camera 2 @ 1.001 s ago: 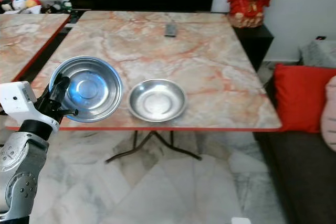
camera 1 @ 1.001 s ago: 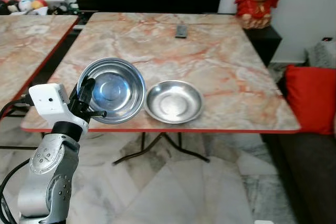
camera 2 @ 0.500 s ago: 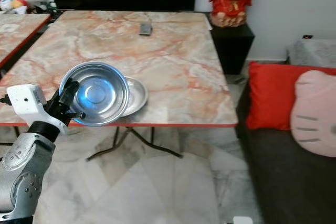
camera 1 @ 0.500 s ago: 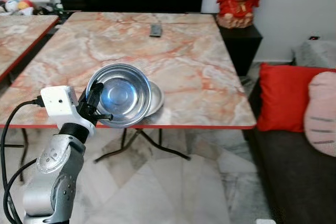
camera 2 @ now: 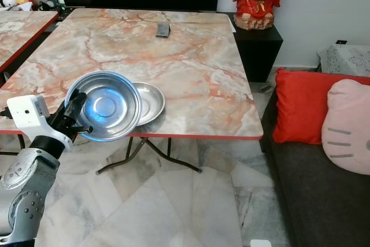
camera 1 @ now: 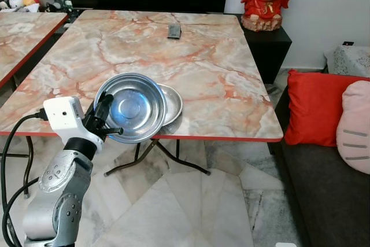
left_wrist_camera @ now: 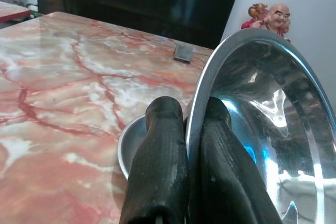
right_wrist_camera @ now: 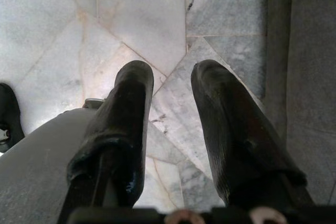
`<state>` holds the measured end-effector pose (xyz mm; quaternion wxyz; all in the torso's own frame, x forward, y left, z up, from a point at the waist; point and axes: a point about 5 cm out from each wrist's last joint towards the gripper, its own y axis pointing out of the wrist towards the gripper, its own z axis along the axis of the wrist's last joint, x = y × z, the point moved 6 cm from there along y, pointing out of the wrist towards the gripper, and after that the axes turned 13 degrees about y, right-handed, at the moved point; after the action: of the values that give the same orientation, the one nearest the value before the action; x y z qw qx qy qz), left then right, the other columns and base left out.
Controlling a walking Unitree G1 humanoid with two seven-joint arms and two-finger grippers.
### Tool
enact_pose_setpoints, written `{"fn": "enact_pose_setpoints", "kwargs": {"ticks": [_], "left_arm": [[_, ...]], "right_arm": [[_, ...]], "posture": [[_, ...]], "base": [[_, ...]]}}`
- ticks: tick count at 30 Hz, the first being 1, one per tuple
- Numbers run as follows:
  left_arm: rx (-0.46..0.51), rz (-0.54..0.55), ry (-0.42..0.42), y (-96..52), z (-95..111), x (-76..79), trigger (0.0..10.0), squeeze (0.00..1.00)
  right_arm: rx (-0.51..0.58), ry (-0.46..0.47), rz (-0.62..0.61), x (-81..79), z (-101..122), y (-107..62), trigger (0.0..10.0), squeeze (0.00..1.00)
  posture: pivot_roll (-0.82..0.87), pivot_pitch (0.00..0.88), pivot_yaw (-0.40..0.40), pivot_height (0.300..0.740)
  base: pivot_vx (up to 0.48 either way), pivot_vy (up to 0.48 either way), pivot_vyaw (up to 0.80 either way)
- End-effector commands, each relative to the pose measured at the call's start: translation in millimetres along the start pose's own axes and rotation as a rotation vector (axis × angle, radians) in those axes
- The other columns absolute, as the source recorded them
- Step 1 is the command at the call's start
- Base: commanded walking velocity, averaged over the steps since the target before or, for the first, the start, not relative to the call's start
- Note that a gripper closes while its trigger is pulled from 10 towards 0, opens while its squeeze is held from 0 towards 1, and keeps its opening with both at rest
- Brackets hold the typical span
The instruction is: Setting the table
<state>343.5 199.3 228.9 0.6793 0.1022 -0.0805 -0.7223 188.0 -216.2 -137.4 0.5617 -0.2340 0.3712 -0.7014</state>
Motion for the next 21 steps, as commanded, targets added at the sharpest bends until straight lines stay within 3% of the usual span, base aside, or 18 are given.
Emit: {"fn": "enact_pose_setpoints", "kwargs": {"ticks": [1, 21], "left_arm": [[0.011, -0.015, 0.01, -1.7, 5.1, 1.7, 10.0, 0.0], [0.008, -0.026, 0.006, -1.7, 5.3, 3.5, 10.0, 0.0]], "right_arm": [[-0.021, 0.004, -0.008, 3.0, -6.4, -1.5, 10.0, 0.0], [-0.022, 0.002, -0.005, 2.6, -6.4, -1.4, 10.0, 0.0]], "posture": [[0.08, 0.125, -0.019, 0.74], [0.08, 0.126, -0.017, 0.74]], "base": [[0.307, 0.0, 0.0], [0.332, 0.0, 0.0]]}}
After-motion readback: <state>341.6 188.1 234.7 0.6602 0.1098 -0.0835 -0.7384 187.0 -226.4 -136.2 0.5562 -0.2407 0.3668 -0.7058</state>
